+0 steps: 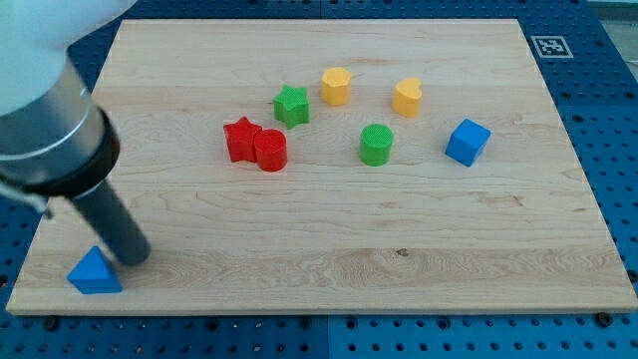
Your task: Push green star closer to the red circle
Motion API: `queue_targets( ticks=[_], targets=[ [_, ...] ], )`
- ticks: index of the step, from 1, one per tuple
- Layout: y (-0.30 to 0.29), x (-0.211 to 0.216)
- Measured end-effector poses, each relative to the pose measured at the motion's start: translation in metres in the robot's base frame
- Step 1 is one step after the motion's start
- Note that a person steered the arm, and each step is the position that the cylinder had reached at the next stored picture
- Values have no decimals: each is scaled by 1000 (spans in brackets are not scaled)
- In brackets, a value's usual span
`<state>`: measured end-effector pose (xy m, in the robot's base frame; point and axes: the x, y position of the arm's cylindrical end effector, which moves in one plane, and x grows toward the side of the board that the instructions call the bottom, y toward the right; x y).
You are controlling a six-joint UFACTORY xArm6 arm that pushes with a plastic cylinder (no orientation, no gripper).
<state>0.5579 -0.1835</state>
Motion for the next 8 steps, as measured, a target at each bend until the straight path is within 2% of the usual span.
queue_targets(
  ticks=[2, 3, 4, 5, 6, 8],
  targets=[
    [4, -139],
    [59, -188],
    [136, -189],
    [172, -190],
    [173, -189],
    [254, -194]
  ],
)
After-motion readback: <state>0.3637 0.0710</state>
